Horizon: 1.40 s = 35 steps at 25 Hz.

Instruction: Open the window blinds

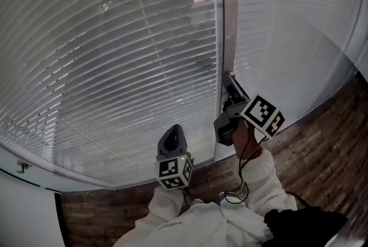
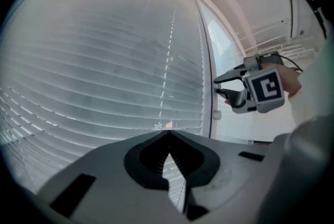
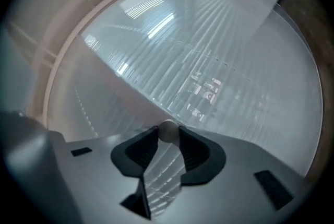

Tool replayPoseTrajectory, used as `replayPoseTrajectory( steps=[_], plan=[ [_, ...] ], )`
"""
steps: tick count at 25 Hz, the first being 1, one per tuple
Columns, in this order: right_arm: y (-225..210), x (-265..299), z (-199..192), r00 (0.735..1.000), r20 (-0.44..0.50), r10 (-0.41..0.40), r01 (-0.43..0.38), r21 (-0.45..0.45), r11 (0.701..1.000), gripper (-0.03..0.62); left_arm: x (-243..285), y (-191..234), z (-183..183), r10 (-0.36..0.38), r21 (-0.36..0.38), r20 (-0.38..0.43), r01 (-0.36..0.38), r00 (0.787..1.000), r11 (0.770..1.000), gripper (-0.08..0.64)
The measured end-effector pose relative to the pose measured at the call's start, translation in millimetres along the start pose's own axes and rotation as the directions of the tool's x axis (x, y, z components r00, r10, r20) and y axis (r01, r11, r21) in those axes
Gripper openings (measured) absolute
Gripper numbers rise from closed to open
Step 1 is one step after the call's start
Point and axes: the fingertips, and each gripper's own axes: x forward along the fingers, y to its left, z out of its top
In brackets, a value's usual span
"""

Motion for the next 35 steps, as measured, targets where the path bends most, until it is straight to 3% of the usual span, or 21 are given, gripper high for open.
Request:
replayPoseTrajectory(
  steps=[2, 4, 8, 10, 12, 15, 18, 21, 24, 27, 31, 35],
  plan=[
    [-3.2, 1.7, 2.7, 0.999, 0.027, -0.018, 0.014, 0.134, 0.991, 0.132, 0.6, 2.7, -0.9, -0.001, -0.001, -0.001, 0.001, 1.000, 1.000, 0.000],
    [-4.4, 2.2, 3.8, 0.998, 0.045, -0.031, 0.022, 0.194, 0.981, 0.132, 0.5, 4.9, -1.2, -0.001, -0.003, 0.002, 0.001, 1.000, 1.000, 0.000],
    [-3.4, 2.8, 3.2, 0.998, 0.054, -0.018, 0.009, 0.160, 0.987, 0.132, 0.4, 8.6, -2.6, 0.000, -0.010, 0.005, 0.000, 1.000, 1.000, 0.000],
    [-0.4, 3.0, 3.3, 0.999, 0.051, -0.018, 0.016, 0.045, 0.999, 0.130, 0.5, 10.0, -3.8, 0.000, -0.012, 0.002, 0.000, 1.000, 1.000, 0.000],
    [2.1, 3.0, 2.9, 0.997, 0.063, -0.042, 0.051, -0.149, 0.987, 0.130, 1.2, 10.3, -4.7, -0.002, -0.014, -0.001, 0.002, 1.000, 1.000, 0.000],
    [2.0, 2.3, 2.4, 0.993, 0.083, -0.088, 0.116, -0.427, 0.897, 0.129, 2.2, 7.0, -5.1, -0.010, -0.011, -0.001, 0.010, 1.000, 1.000, 0.000],
    [3.9, 3.0, 0.2, 0.991, 0.056, -0.123, 0.130, -0.634, 0.762, 0.129, 2.2, 6.6, -4.9, -0.010, -0.006, 0.001, 0.010, 1.000, 1.000, 0.000],
    [5.8, 3.4, -2.0, 0.985, 0.038, -0.168, 0.129, -0.806, 0.578, 0.129, 2.0, 7.1, -5.9, -0.004, -0.011, 0.000, 0.004, 1.000, 1.000, 0.000],
    [7.1, 4.1, -4.1, 0.979, 0.024, -0.205, 0.108, -0.906, 0.409, 0.129, 2.2, 6.0, -6.3, -0.002, -0.010, -0.001, 0.002, 1.000, 1.000, 0.000],
    [11.2, 4.2, -6.9, 0.973, 0.007, -0.231, 0.063, -0.970, 0.235, 0.129, 1.5, 3.9, -5.8, 0.000, -0.007, 0.001, 0.000, 1.000, 1.000, 0.000],
    [11.7, 1.8, -11.9, 0.966, 0.014, -0.258, 0.004, -0.999, -0.039, 0.129, -1.5, 4.0, -5.5, 0.007, -0.003, 0.005, -0.007, 1.000, 1.000, 0.000],
    [10.0, 1.0, -16.1, 0.966, 0.021, -0.259, -0.045, -0.969, -0.244, 0.129, -3.6, 7.1, -4.3, 0.020, 0.002, 0.011, -0.020, 1.000, 1.000, 0.000]
  ],
)
